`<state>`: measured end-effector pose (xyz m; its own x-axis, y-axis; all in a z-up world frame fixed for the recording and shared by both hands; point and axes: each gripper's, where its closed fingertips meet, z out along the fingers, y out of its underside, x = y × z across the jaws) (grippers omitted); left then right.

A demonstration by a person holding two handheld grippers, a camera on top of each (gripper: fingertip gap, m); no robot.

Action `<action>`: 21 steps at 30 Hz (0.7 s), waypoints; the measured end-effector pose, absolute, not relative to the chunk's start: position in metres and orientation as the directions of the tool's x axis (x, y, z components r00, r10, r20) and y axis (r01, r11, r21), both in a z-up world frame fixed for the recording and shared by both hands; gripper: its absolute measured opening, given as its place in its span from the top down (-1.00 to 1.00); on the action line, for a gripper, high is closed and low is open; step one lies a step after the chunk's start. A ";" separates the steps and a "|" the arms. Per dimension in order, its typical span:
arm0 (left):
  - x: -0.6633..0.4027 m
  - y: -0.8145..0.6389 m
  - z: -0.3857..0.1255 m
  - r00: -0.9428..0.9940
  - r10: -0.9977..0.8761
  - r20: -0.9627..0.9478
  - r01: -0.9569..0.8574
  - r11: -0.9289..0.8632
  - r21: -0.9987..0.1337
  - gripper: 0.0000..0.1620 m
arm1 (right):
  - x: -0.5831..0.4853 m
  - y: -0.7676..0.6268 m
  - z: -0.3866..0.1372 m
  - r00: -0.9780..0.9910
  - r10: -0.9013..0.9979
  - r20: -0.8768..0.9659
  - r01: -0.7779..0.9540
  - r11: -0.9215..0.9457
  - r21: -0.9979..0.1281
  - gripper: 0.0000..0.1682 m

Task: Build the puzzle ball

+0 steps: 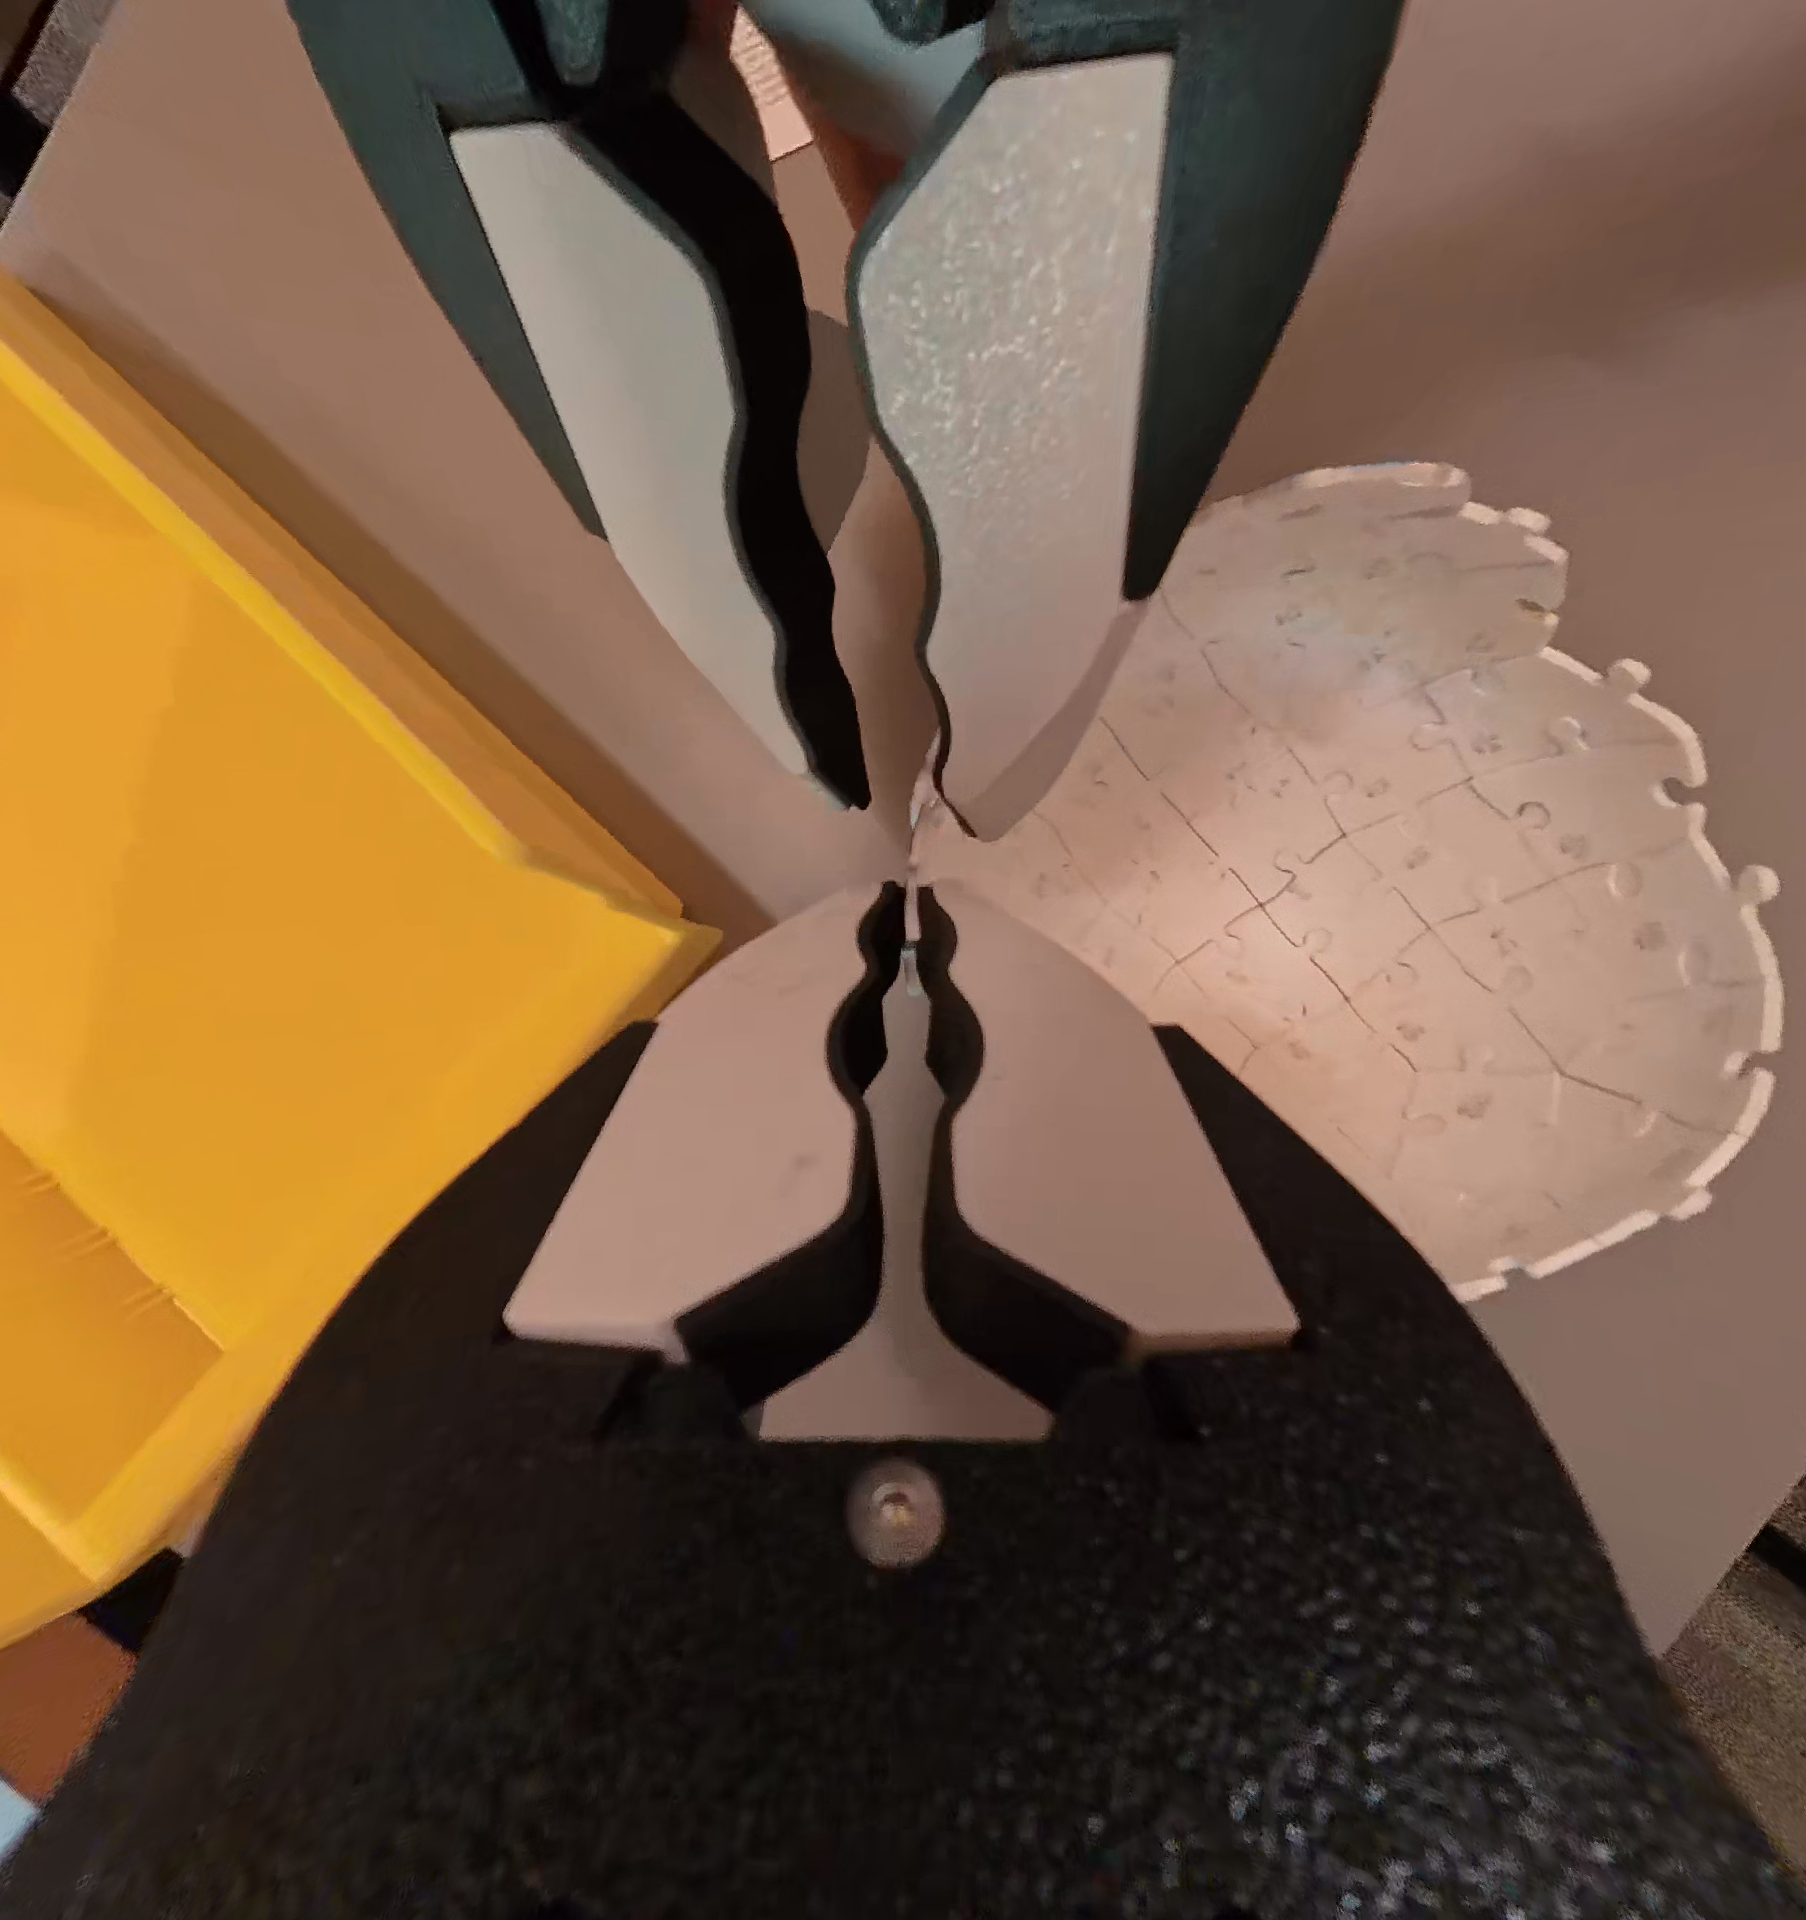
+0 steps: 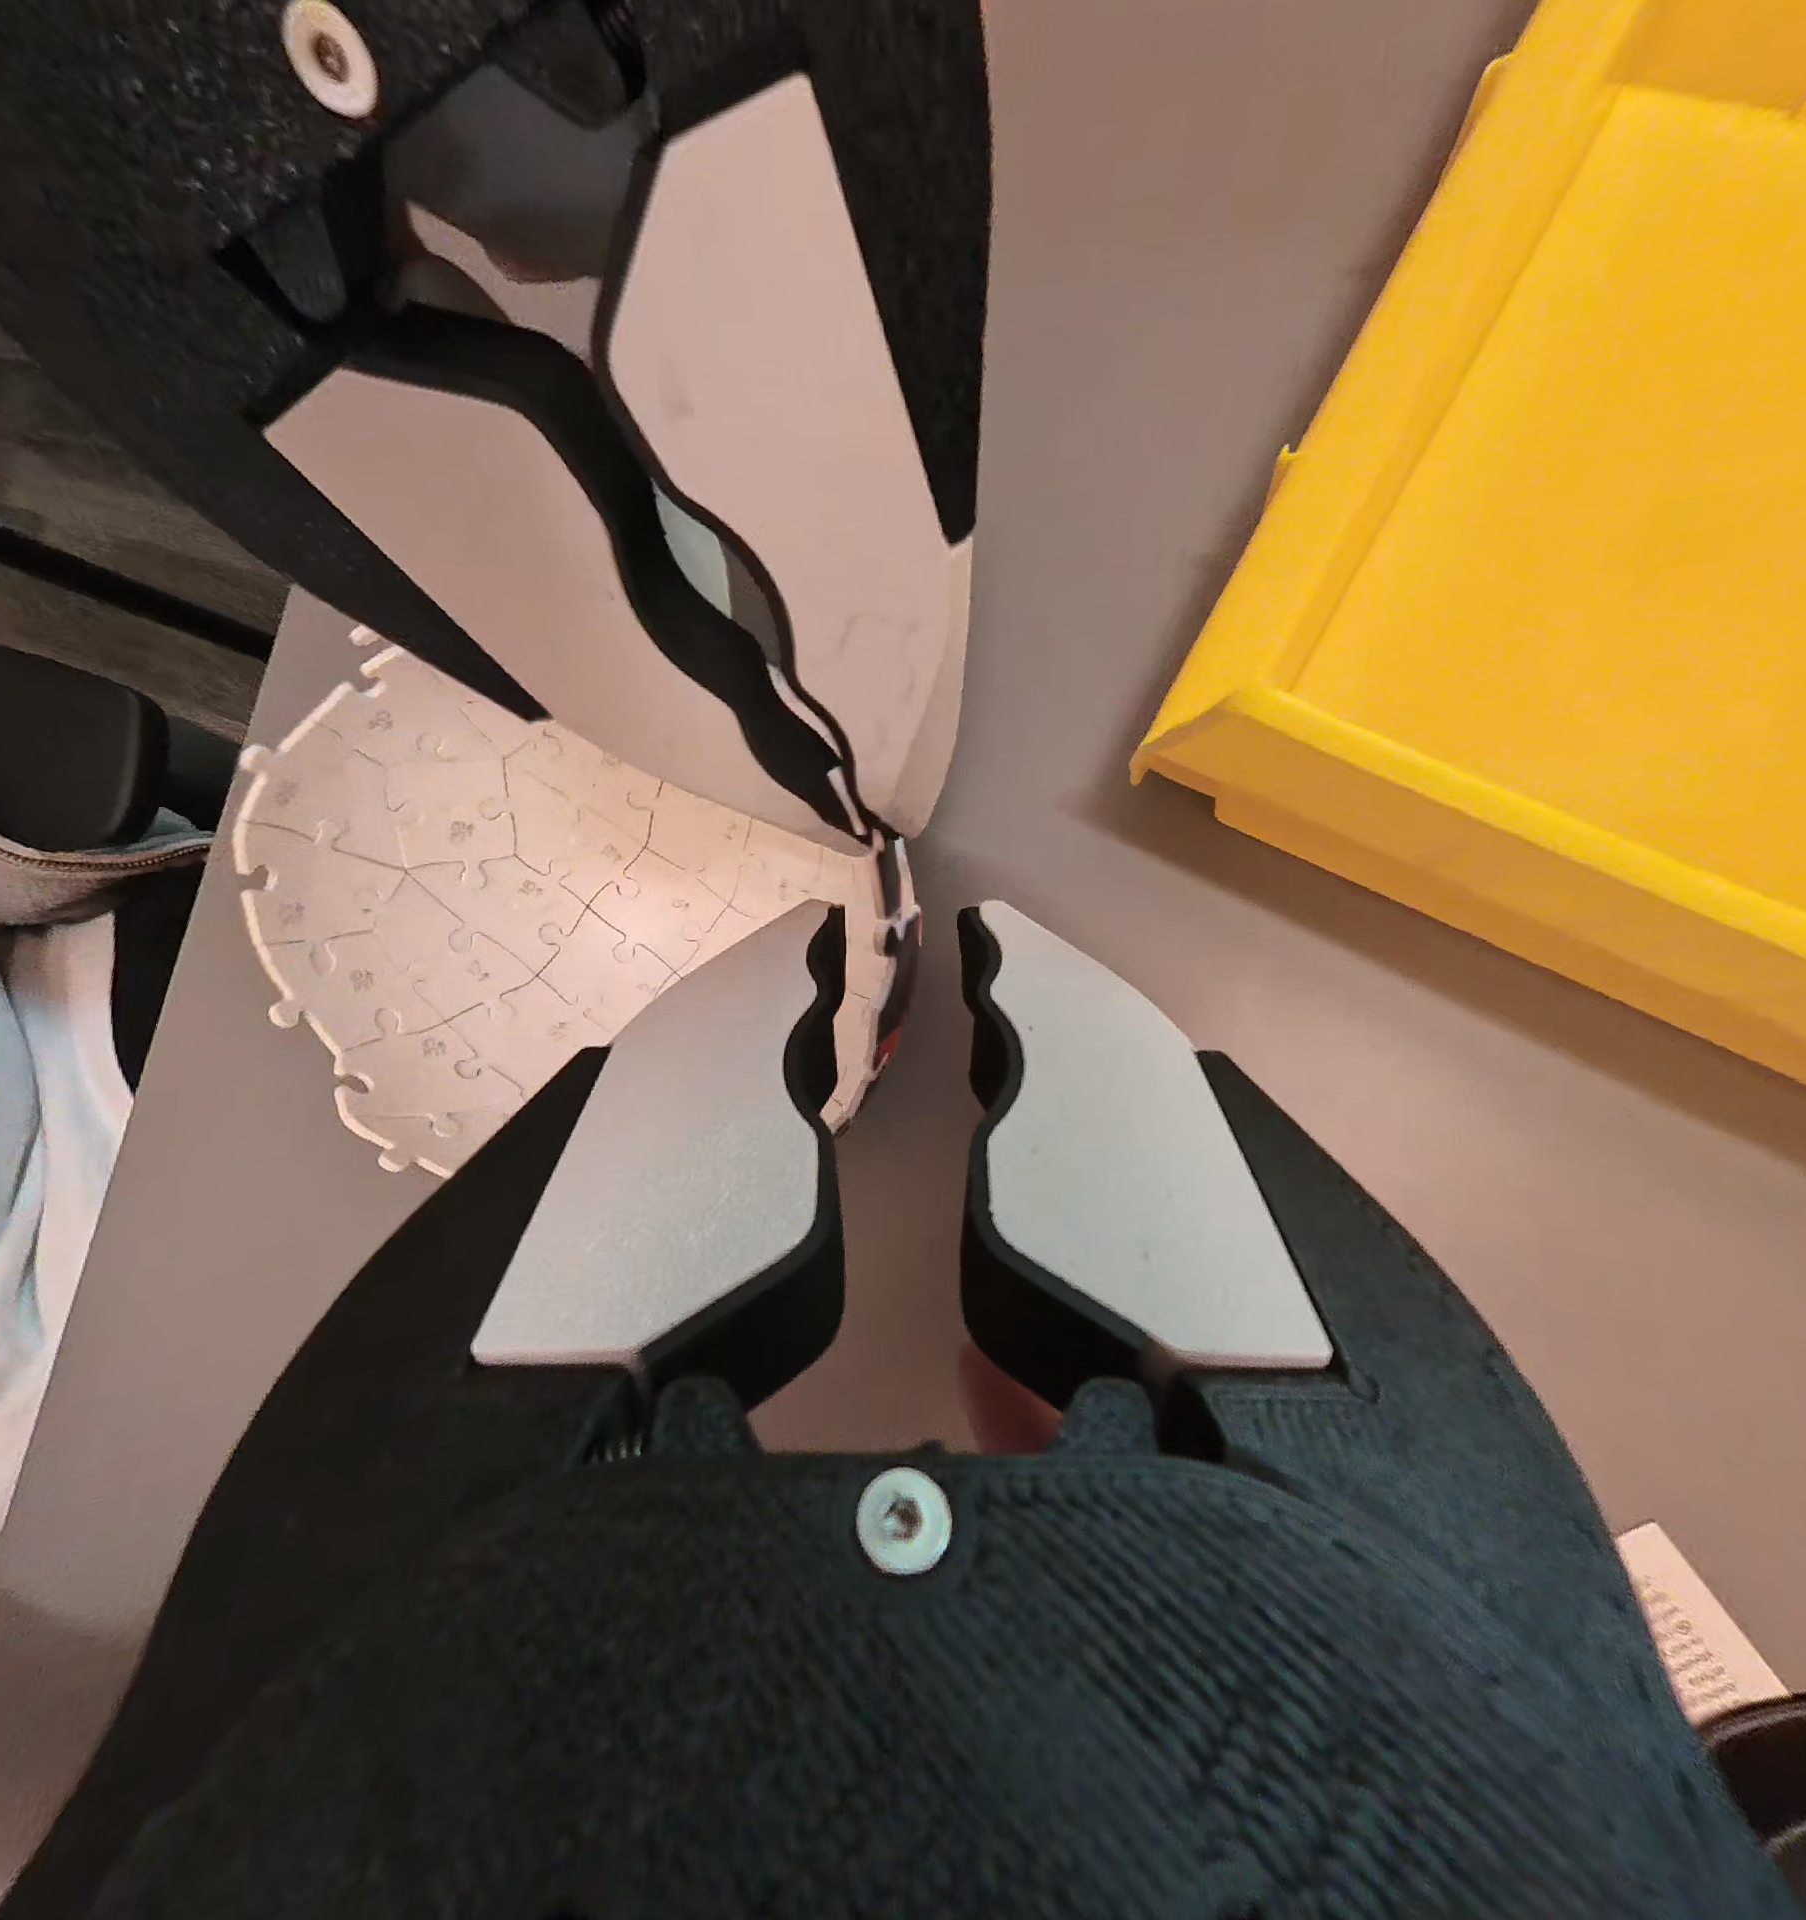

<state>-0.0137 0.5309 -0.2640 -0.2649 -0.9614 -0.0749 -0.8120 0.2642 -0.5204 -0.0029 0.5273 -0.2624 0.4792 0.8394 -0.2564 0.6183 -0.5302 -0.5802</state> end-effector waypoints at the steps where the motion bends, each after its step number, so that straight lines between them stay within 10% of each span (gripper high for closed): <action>1: -0.015 0.532 -0.265 -0.248 -0.966 -0.074 -0.817 0.250 -0.520 0.98 | -0.004 0.528 -0.262 0.477 0.843 -0.247 0.626 -0.523 -0.578 0.76; 21: -0.019 0.535 -0.268 -0.164 -0.985 -0.055 -0.798 0.165 -0.579 0.98 | -0.005 0.530 -0.271 0.462 0.847 -0.263 0.679 -0.528 -0.510 0.79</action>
